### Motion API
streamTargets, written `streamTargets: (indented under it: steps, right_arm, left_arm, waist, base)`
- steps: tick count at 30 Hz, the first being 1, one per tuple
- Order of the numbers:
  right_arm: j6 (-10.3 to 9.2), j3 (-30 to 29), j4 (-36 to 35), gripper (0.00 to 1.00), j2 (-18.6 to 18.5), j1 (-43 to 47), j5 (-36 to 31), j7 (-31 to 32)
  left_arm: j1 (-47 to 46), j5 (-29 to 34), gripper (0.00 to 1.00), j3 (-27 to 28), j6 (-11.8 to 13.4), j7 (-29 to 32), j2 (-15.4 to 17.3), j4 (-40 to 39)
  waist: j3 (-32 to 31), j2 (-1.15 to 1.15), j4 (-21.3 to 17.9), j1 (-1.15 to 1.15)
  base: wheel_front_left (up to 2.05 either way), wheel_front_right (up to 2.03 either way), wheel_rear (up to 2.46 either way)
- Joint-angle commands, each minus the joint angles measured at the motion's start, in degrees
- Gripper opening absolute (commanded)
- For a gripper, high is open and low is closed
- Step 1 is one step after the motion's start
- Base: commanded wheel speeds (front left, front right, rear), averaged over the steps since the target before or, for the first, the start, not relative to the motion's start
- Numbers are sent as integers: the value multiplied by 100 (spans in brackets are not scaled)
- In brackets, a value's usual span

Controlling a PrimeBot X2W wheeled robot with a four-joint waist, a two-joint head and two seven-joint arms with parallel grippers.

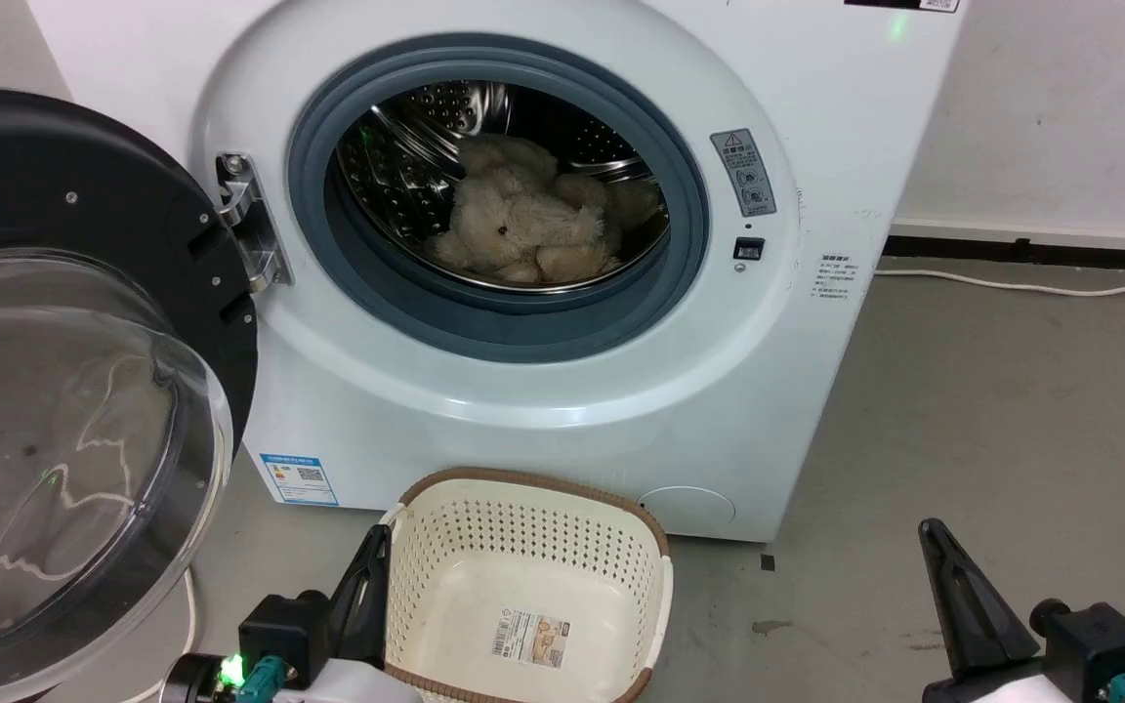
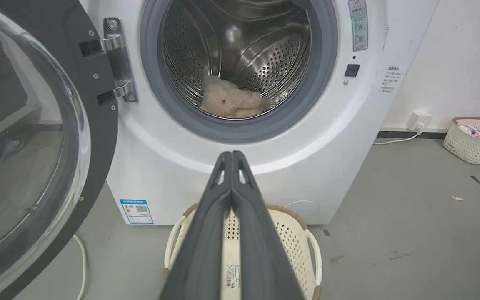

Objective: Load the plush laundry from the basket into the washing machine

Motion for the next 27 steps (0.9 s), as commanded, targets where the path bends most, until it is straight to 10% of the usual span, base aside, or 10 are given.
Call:
streamTargets:
  steps: [1, 27]
  right_arm:
    - [1, 15, 21, 0, 20, -117, -40, 39]
    - [2, 59, 81, 0, 30, -306, -113, 345]
  left_arm:
    - [-51, 37, 0, 36, 15, 36, -22, -50]
    - [-83, 261, 0, 275, 51, 340, -56, -275]
  waist:
    - [3, 0, -2, 0]
    - [55, 0, -51, 0]
  base:
    - [0, 0, 0]
    - [0, 0, 0]
